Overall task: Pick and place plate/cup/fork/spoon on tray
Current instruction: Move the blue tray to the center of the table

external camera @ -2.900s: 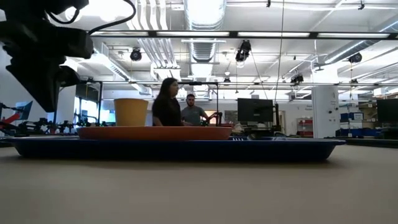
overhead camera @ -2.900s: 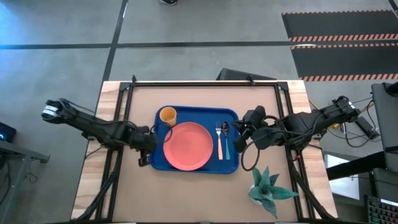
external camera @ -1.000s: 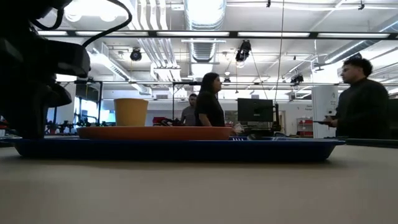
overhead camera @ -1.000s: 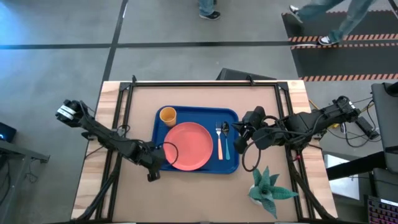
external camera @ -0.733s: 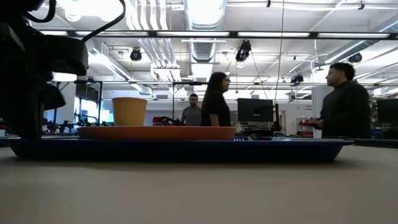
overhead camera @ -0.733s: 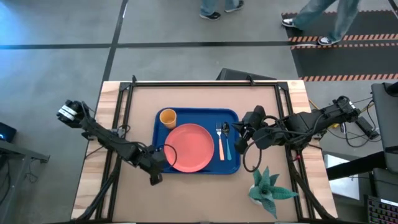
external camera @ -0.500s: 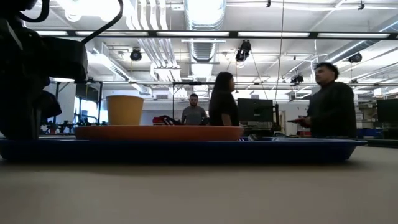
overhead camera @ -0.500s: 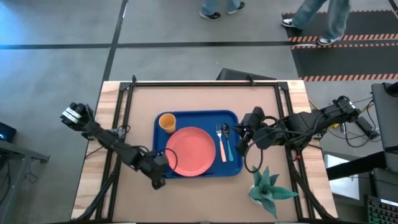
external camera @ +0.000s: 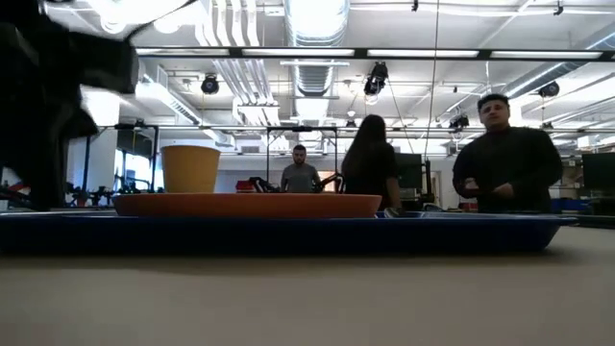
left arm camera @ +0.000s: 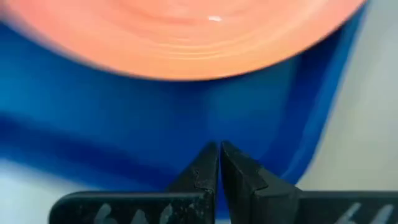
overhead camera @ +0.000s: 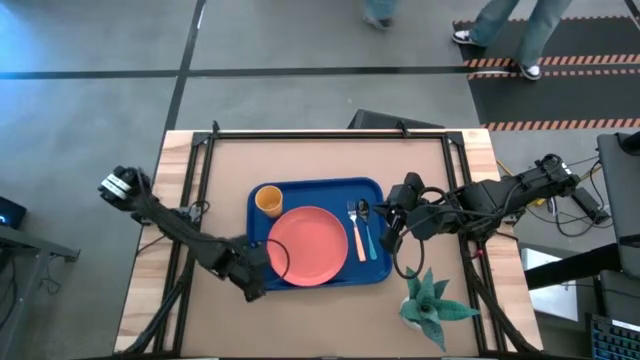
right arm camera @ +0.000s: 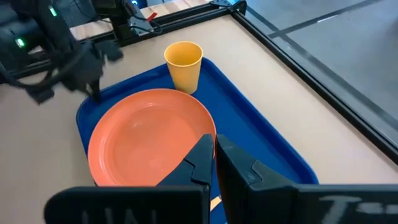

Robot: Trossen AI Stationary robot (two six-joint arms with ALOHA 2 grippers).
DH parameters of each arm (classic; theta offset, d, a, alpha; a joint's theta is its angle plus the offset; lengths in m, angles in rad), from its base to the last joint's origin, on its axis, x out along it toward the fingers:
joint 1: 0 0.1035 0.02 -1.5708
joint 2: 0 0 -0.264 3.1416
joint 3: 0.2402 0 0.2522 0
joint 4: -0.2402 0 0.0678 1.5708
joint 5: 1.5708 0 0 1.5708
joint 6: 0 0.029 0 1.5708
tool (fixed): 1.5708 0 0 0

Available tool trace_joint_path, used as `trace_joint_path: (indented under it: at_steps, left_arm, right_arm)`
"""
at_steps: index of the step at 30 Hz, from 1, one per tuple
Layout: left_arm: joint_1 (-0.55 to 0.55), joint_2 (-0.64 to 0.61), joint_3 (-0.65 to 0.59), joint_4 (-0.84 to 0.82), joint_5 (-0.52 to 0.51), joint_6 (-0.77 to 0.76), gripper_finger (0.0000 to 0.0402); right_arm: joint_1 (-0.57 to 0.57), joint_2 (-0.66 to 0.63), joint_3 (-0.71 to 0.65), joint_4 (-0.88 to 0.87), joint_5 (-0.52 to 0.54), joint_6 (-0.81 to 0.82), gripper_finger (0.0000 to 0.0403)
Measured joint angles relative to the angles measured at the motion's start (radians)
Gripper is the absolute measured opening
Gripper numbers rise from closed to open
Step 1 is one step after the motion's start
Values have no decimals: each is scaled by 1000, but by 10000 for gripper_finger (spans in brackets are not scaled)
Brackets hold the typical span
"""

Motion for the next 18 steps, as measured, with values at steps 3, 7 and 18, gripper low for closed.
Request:
trace_joint_path:
  at_steps: [3, 7, 18]
  left_arm:
    - [0, -54, 95, -277, -76, 24, 0]
    - [0, -146, 190, -556, -180, 6, 0]
    - [1, -409, 204, -692, -474, -160, 0]
  right_arm:
    - [0, 0, 0, 1, 1, 2, 8]
    - [0, 3, 0, -1, 47, 35, 8]
    - [-141, 121, -44, -4, -10, 130, 8]
